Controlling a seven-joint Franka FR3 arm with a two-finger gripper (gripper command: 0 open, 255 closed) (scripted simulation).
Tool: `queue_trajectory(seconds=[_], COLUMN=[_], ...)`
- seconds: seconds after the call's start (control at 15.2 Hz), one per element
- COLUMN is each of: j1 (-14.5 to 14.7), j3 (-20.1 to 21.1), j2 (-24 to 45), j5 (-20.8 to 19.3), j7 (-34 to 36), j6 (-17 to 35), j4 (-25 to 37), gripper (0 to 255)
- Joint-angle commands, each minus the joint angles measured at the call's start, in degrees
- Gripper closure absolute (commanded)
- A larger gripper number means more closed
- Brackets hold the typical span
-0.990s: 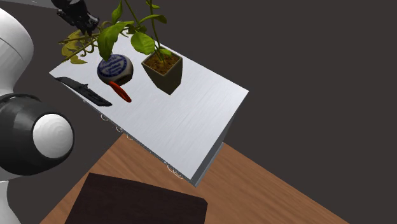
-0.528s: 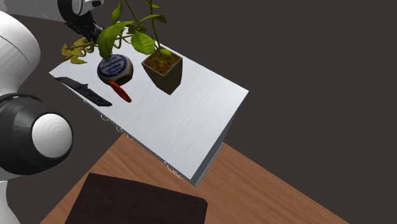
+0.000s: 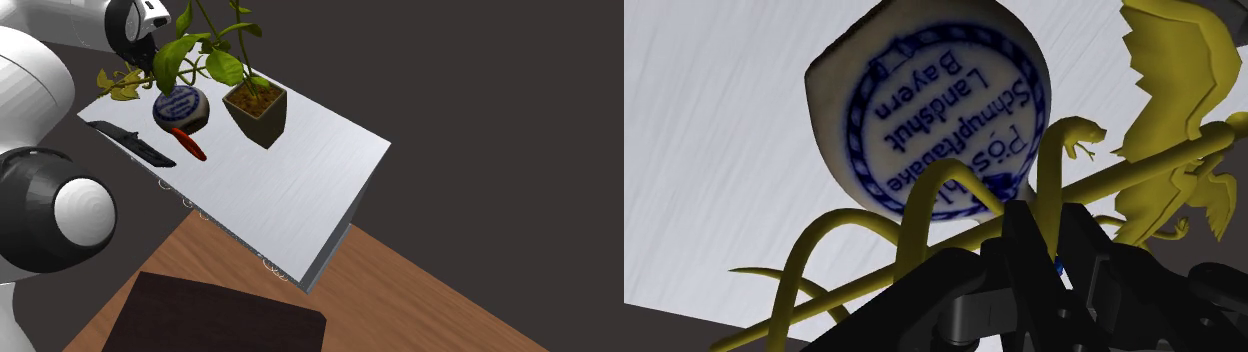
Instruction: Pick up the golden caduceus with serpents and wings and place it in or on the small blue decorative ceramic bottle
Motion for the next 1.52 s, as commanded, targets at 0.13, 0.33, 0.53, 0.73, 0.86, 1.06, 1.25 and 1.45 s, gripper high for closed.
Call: queue_trajectory(seconds=[0.13,0.33,0.53,0.73,0.86,1.06,1.25,1.45], j1=[0.0,0.0,0.0,0.0,-0.3,-0.5,-0.5,-0.5], j3=[0.0,0.0,0.0,0.0,-0.3,-0.5,-0.5,-0.5], j2=[0.0,0.0,0.0,0.0,-2.8,-5.0,-4.9,-4.9], j5=[0.0,0.0,0.0,0.0,-0.2,-0.3,-0.3,-0.3], j7=[-0.1,-0.1,-0.1,-0.1,-0.1,-0.1,-0.1,-0.1], j6=[0.2,0.2,0.2,0.2,-1.5,-3.2,-3.2,-3.2], j4=[-0.1,-0.1,-0.1,-0.1,-1.3,-1.8,-1.8,-1.8], gripper=[255,255,0,0,0,0,0,0])
